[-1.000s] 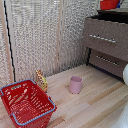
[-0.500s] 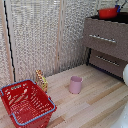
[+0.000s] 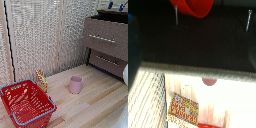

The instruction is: Transport the gripper mindfully toward the orange-red bowl and clasp it to elevate with ease. Ensure your robot's arm aligns efficiently with the top drawer's opening. Carefully slide the orange-red bowl into the designated spot with precision. After confirmation, withdraw the gripper gently. Close the drawer smoothly by transitioning the gripper to its handle.

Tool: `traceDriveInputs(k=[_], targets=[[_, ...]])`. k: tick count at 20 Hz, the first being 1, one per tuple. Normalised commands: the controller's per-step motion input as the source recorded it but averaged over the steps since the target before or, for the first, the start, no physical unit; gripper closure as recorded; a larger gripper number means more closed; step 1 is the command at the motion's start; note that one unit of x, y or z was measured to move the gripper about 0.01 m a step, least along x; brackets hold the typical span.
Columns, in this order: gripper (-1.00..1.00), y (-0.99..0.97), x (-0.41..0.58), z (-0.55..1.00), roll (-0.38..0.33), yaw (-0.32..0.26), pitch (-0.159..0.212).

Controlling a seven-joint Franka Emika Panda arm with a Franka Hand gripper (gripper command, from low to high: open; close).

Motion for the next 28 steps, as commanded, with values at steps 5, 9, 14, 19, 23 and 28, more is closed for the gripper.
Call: traceDriveInputs(k=[5, 9, 14, 19, 23, 28], targets=[[-1.0, 0.0, 0.0, 0.11, -0.188, 0.253, 0.008], [-1.0, 0.01, 0.0, 0.07, -0.158, 0.273, 0.057], [-1.0, 0.12, -0.032, 0.19, -0.162, 0.237, 0.172], [-1.0, 0.18, -0.062, 0.1, -0.265, 0.158, 0.19], [-1.0, 0.17, -0.014, 0.0, -0.332, 0.127, 0.146], [-1.0, 0.12, 0.0, -0.13, -0.374, 0.121, 0.097]])
